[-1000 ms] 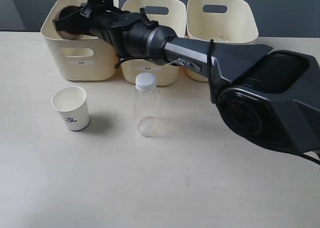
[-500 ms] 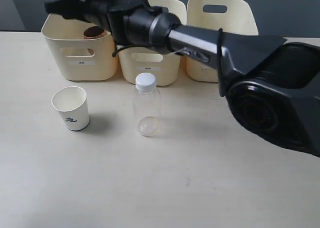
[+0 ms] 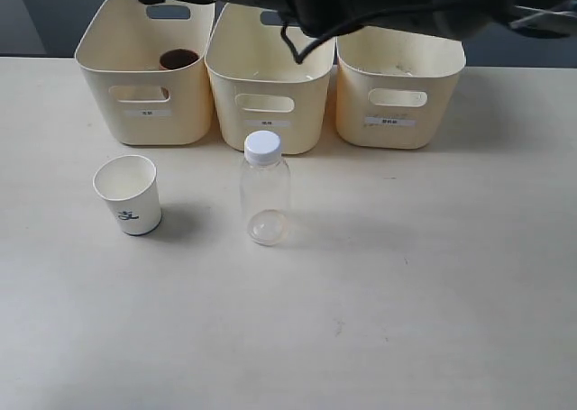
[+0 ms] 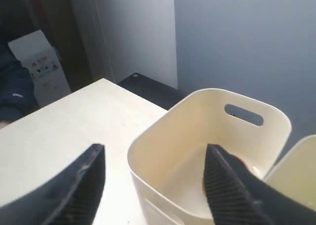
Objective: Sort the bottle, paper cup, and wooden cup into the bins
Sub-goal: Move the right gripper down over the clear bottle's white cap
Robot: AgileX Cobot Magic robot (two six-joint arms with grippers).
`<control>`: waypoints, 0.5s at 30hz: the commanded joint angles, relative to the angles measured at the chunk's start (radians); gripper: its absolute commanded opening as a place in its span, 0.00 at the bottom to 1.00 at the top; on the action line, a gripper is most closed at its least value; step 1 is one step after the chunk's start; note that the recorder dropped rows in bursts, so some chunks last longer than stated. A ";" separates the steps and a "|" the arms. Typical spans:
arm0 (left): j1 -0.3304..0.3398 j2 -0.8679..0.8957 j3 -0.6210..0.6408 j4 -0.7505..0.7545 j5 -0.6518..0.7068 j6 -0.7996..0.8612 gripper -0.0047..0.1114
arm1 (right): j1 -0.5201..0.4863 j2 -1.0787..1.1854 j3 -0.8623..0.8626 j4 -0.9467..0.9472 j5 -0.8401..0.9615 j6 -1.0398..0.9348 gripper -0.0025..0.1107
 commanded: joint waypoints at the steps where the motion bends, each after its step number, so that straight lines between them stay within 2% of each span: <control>1: -0.003 -0.005 0.001 0.007 -0.005 -0.002 0.04 | -0.004 -0.122 0.158 -0.010 -0.035 0.001 0.52; 8: -0.003 -0.005 0.001 0.007 -0.005 -0.002 0.04 | -0.004 -0.256 0.387 -0.027 -0.104 -0.004 0.52; 15: -0.003 -0.005 0.001 0.007 -0.005 -0.002 0.04 | -0.004 -0.268 0.515 -0.027 -0.138 -0.004 0.52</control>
